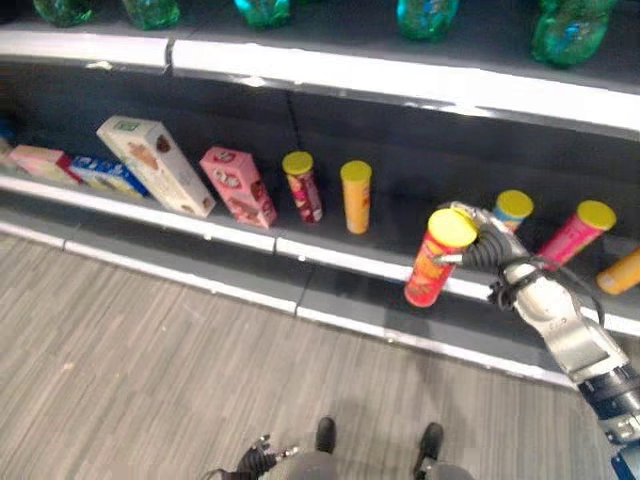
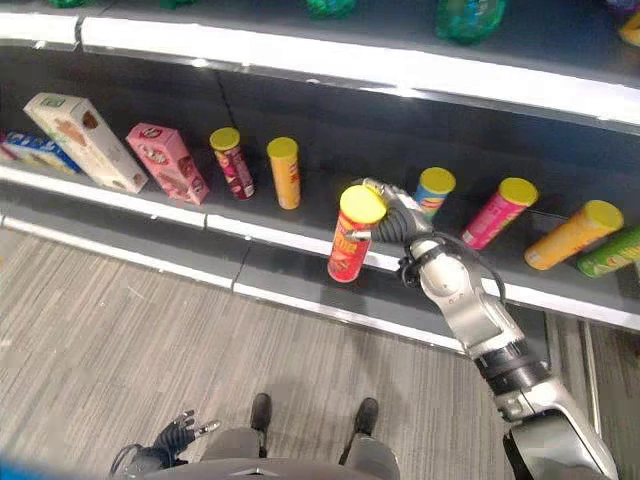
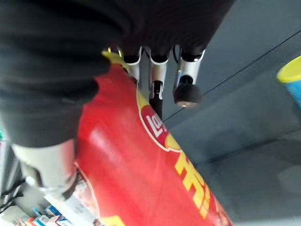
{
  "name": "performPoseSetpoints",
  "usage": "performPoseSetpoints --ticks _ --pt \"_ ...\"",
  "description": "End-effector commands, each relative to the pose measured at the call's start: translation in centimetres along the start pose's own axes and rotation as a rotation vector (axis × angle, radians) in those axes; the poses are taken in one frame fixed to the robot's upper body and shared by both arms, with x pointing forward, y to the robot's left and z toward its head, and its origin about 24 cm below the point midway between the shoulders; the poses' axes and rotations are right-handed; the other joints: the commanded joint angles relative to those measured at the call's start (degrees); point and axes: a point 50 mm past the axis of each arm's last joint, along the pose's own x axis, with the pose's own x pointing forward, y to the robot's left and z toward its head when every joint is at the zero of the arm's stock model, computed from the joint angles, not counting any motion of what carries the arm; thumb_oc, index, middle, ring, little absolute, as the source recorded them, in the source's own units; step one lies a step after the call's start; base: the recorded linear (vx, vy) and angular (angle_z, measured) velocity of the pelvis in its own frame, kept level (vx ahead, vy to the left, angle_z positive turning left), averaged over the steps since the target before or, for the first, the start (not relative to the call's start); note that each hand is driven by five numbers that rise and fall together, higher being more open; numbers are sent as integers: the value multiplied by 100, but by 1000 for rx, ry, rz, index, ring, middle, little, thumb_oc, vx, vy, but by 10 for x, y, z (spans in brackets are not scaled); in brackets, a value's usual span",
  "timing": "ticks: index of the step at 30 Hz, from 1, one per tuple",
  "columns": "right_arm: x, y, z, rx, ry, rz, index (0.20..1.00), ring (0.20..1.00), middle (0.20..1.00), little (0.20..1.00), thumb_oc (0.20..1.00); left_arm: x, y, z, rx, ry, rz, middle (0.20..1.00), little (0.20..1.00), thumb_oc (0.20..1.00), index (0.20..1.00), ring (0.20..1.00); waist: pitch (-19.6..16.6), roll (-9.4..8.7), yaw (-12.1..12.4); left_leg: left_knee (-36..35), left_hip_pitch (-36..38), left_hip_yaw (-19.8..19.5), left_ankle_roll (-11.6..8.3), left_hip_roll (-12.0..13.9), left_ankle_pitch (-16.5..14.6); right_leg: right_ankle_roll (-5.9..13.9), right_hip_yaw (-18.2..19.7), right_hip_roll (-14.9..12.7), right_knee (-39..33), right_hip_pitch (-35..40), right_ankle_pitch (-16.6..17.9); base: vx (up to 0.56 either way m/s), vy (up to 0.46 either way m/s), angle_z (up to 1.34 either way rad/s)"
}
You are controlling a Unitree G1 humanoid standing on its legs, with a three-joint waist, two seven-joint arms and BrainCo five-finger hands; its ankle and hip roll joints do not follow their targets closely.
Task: Put the goods on the table back onto the shelves and tidy them up.
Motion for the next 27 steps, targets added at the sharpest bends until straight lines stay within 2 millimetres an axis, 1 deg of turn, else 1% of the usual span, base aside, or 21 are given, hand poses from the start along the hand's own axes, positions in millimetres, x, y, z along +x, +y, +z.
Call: performPoseSetpoints --ticks 1,3,5,8,11,14,15,16,17,19,23,26,27 --pt "25 -36 30 -104 -137 -173 200 200 200 200 200 3 20 12 45 -32 44 1000 1000 1000 1000 1000 125 -31 221 25 -337 86 -210 -33 70 336 -10 -474 332 318 -666 -4 -18 42" --pt "31 -45 25 -139 -107 -233 200 200 200 200 200 2 18 12 48 -37 42 1000 1000 1000 1000 1000 193 70 297 25 -428 3 -207 -64 113 336 -107 -511 399 278 -698 -12 -10 45" --pt "36 -58 21 -195 -86 -302 200 200 200 200 200 3 16 15 60 -54 33 1000 1000 1000 1000 1000 282 175 358 25 -554 -85 -206 -102 164 337 -189 -547 488 201 -730 -29 4 16" --pt "42 -82 17 -260 -56 -429 200 200 200 200 200 3 11 25 76 -102 19 1000 1000 1000 1000 1000 393 337 433 25 -712 -209 -194 -154 226 345 -296 -619 584 78 -737 -15 21 35" --pt "46 -104 9 -333 -4 -513 200 200 200 200 200 3 8 32 96 -139 7 1000 1000 1000 1000 1000 481 448 496 25 -828 -242 -201 -207 267 365 -339 -660 573 17 -718 -5 16 18" --pt "45 -122 -2 -390 58 -571 200 200 200 200 200 3 7 39 104 -166 10 1000 1000 1000 1000 1000 537 518 529 25 -924 -249 -207 -244 287 387 -361 -700 534 -18 -690 6 16 4" --pt "45 -123 -2 -390 58 -571 200 200 200 200 200 4 7 40 104 -166 9 1000 1000 1000 1000 1000 536 520 530 25 -927 -248 -206 -245 287 388 -360 -701 534 -22 -689 5 21 5" --pt "43 -128 -4 -417 69 -588 200 200 200 200 200 3 5 42 106 -178 5 1000 1000 1000 1000 1000 552 553 539 25 -959 -253 -201 -262 289 399 -360 -715 529 -43 -675 13 27 6" --pt "40 -137 -9 -475 97 -608 200 200 200 200 200 2 5 44 112 -195 2 1000 1000 1000 1000 1000 581 599 547 25 -1004 -255 -197 -283 287 409 -349 -739 537 -86 -677 15 39 5" --pt "36 -147 -14 -534 130 -638 200 200 200 200 200 2 5 46 118 -204 4 1000 1000 1000 1000 1000 616 623 540 25 -1020 -248 -198 -302 255 426 -303 -759 530 -123 -670 18 16 2" --pt "32 -153 -20 -558 162 -661 200 200 200 200 200 3 3 48 119 -213 8 1000 1000 1000 1000 1000 607 610 515 25 -1079 -242 -185 -327 274 438 -271 -770 491 -163 -620 0 0 0" --pt "28 -152 -27 -570 191 -665 200 200 200 200 200 2 3 53 114 -233 11 1000 1000 1000 1000 1000 603 605 497 25 -1089 -240 -181 -333 258 445 -259 -773 476 -175 -625 0 0 0" --pt "26 -152 -32 -568 217 -668 200 200 200 200 200 2 2 53 113 -235 8 1000 1000 1000 1000 1000 600 596 491 25 -1088 -242 -174 -343 241 449 -238 -770 479 -176 -625 0 0 0"
